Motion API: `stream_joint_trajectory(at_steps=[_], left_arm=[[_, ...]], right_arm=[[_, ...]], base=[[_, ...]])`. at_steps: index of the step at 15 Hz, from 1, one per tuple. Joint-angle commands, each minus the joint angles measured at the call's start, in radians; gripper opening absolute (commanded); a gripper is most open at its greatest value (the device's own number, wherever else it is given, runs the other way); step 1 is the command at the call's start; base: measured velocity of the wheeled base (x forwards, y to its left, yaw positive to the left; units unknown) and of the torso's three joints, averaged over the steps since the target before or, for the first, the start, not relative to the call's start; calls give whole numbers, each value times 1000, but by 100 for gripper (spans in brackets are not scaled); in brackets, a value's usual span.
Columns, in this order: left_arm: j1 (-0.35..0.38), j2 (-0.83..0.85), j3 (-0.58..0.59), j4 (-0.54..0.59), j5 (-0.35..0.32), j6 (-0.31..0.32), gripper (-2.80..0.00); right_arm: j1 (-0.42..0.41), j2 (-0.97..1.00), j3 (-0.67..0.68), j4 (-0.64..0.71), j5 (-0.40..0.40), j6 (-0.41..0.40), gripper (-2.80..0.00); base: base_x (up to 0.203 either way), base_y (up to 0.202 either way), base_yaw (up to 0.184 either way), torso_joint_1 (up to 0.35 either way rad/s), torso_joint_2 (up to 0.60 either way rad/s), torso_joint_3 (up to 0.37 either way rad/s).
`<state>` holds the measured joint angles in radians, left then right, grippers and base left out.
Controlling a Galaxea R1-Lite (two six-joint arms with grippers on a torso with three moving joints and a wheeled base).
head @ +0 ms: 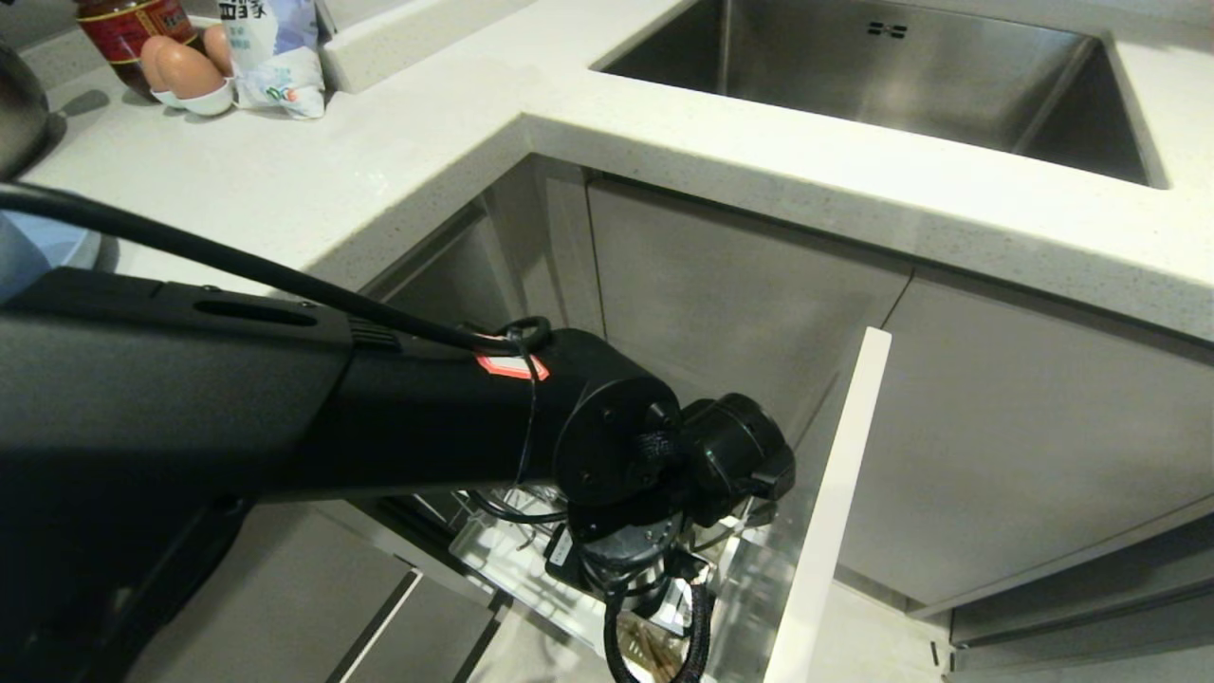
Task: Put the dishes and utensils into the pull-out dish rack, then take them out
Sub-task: Take the spoon out of the cupboard
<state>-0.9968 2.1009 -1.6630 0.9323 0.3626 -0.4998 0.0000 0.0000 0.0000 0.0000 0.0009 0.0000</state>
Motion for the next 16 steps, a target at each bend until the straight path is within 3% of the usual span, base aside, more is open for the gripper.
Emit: stream_joint_trajectory(at_steps=[1,8,9,16], left_arm=[[-2,5,0,5,-1,-2,0],[-8,15,-5,3,-4,-5,0],[-13,14,0,3,-4,-4,-280],[-20,19,-11,2,-4,-13,-280]], right_arm=[[0,0,0,0,-1,0,-280],[0,0,0,0,0,0,-280],[0,0,0,0,1,0,-280],[0,0,0,0,-1,0,-280]], base=[[0,0,0,0,0,0],[0,0,0,0,0,0],[0,0,0,0,0,0],[0,0,0,0,0,0]])
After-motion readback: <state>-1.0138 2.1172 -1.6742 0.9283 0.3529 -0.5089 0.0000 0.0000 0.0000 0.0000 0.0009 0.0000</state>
